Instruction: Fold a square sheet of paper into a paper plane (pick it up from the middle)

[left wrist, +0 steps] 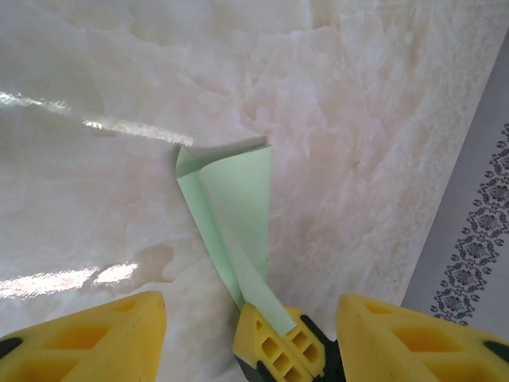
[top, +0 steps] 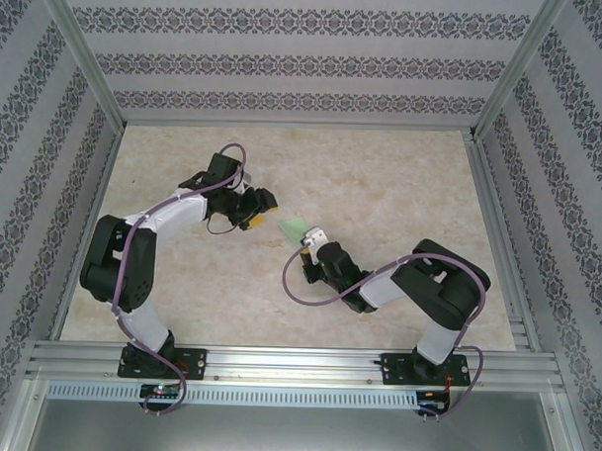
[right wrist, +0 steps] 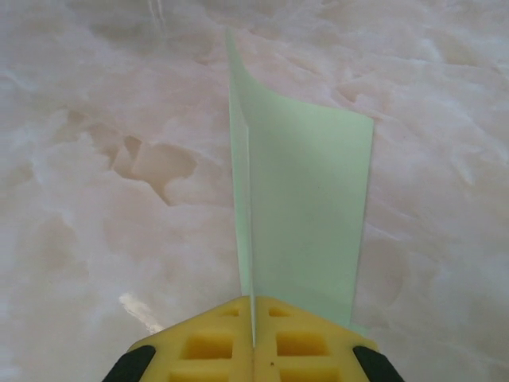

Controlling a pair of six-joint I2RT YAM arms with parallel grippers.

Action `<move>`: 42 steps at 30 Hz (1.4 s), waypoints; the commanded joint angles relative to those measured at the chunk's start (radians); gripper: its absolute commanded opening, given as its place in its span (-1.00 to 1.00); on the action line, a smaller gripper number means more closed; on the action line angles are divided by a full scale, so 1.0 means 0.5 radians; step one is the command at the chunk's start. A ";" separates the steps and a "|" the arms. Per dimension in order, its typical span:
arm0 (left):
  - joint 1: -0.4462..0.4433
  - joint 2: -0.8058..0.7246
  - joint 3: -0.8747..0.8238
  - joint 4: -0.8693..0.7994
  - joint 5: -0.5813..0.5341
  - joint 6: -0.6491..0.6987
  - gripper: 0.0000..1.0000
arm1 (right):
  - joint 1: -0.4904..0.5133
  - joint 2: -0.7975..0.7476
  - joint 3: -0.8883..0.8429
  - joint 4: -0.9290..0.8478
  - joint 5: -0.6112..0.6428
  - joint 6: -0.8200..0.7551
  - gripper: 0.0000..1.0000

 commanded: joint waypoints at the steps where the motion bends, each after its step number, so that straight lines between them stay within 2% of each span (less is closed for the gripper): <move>1: -0.004 -0.045 -0.124 0.157 0.048 0.018 0.19 | -0.063 -0.077 -0.027 0.090 -0.259 0.298 -0.98; 7: -0.047 -0.072 -0.262 0.377 0.129 0.068 0.20 | -0.112 -0.078 0.024 0.043 -0.441 0.516 -1.00; 24: -0.193 0.019 -0.484 0.794 0.261 0.056 -0.02 | -0.243 0.022 0.181 -0.152 -0.820 0.986 -1.00; 30: -0.203 0.054 -0.497 0.847 0.292 0.050 -0.06 | -0.283 0.079 0.244 -0.242 -0.943 1.111 -1.00; 42: -0.213 0.118 -0.478 0.867 0.313 0.085 -0.10 | -0.369 0.191 0.253 -0.137 -1.143 1.274 -1.00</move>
